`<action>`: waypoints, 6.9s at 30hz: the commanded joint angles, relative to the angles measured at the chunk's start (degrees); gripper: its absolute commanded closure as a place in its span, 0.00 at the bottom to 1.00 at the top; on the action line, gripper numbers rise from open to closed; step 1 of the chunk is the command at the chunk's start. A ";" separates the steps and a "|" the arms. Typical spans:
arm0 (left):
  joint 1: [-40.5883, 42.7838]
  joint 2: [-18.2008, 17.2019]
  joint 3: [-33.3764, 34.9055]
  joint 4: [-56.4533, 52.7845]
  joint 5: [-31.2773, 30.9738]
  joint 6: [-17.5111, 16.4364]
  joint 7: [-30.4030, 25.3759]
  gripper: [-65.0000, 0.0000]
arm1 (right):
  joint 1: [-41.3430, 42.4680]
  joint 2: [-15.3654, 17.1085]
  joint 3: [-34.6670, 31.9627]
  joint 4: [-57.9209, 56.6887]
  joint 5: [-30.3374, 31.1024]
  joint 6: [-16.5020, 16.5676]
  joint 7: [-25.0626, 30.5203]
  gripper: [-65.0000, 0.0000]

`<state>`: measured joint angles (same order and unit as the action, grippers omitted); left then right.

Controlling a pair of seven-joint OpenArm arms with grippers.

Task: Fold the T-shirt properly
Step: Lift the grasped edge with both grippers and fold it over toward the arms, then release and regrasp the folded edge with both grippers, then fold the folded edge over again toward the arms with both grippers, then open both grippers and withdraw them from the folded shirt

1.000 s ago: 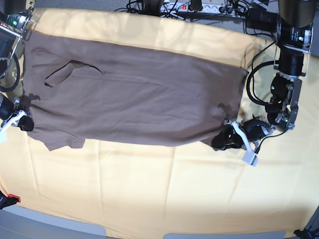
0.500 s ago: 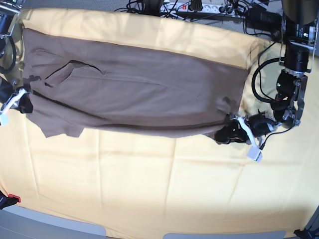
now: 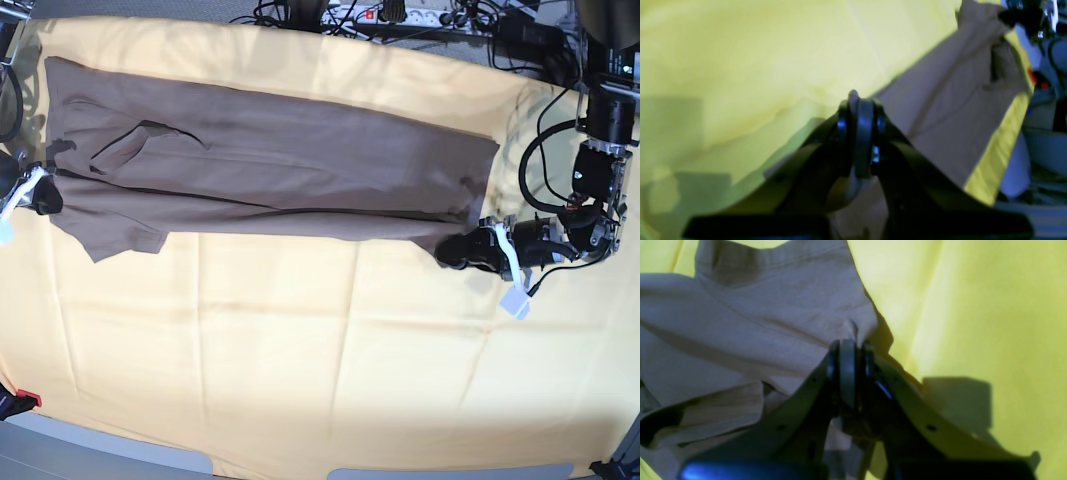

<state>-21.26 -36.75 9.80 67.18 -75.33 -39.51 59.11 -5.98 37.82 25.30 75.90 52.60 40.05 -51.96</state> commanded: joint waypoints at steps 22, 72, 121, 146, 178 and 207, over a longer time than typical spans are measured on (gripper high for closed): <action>-1.18 -6.34 -0.48 7.54 -9.67 -0.49 17.66 1.00 | 0.74 5.90 0.55 0.98 1.25 -0.05 -4.31 1.00; 6.49 -7.21 -0.48 7.91 -9.67 -0.49 13.16 0.48 | 6.40 -6.21 0.48 0.76 -3.30 -0.05 1.44 0.42; 6.32 -7.21 -0.50 7.93 -9.67 -0.49 12.90 0.48 | -6.71 -2.49 0.50 16.61 18.56 -0.05 -12.22 1.00; 3.91 -7.43 -2.56 7.93 -9.67 -0.49 12.90 0.48 | -22.10 4.61 0.52 27.61 16.31 -0.05 -20.20 1.00; -0.81 -14.03 -5.01 7.91 -4.28 -0.49 9.88 0.48 | -21.94 4.35 12.11 33.03 24.72 -0.05 -19.23 0.58; 22.16 -2.27 -27.91 6.95 1.05 5.20 7.82 0.48 | -20.68 -13.20 5.42 17.75 -6.14 -0.05 3.65 1.00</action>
<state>1.48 -37.76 -17.63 73.38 -74.19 -34.15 66.63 -26.65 23.79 30.63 93.34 47.09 40.12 -47.94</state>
